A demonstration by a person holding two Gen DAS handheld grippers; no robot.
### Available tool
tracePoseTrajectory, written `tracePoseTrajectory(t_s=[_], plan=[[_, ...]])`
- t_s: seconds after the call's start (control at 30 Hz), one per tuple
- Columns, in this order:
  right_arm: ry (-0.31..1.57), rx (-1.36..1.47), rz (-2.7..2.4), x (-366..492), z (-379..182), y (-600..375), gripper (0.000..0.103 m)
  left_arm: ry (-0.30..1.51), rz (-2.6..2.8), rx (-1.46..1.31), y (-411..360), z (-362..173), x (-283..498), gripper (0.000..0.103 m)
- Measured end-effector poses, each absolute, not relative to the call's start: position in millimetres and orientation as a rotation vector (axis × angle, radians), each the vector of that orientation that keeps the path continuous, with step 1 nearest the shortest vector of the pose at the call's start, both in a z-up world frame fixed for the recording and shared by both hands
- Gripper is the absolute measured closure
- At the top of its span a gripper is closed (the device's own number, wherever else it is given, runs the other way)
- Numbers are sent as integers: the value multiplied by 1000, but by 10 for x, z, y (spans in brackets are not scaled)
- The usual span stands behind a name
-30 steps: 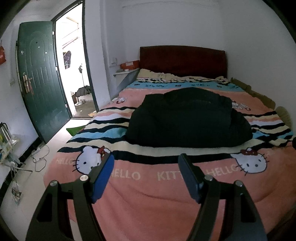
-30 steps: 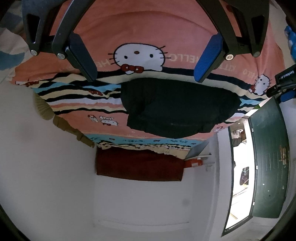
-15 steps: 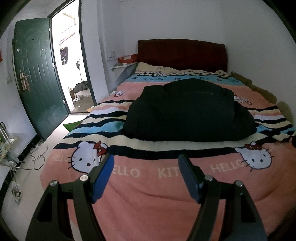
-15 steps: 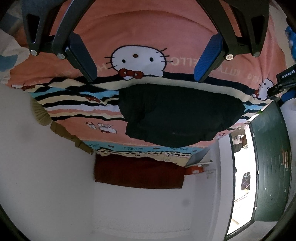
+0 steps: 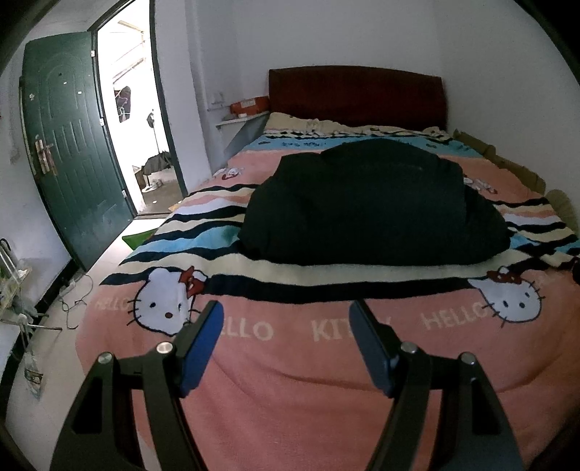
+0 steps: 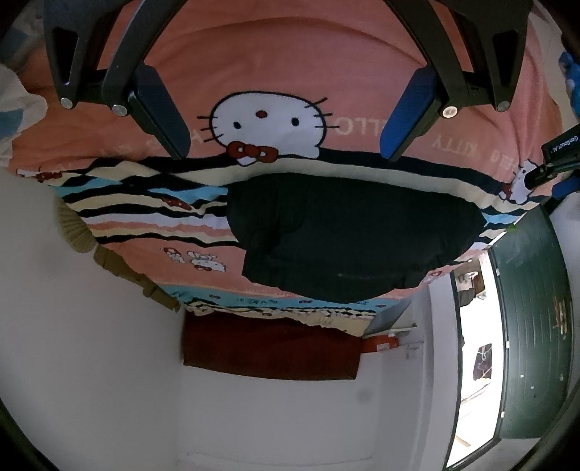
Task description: Fold large clothes
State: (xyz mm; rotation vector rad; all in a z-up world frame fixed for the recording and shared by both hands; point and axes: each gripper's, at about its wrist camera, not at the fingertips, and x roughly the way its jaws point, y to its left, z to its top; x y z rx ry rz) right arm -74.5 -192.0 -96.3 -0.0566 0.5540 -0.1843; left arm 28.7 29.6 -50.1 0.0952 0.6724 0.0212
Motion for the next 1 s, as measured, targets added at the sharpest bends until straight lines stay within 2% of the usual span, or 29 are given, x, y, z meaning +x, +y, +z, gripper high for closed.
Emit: tracePoseTrajectory(t_s=[1.0], plan=[[578,-70,-184,-686,-1074,-1915,1,673,15,107,265,-550,310,33]])
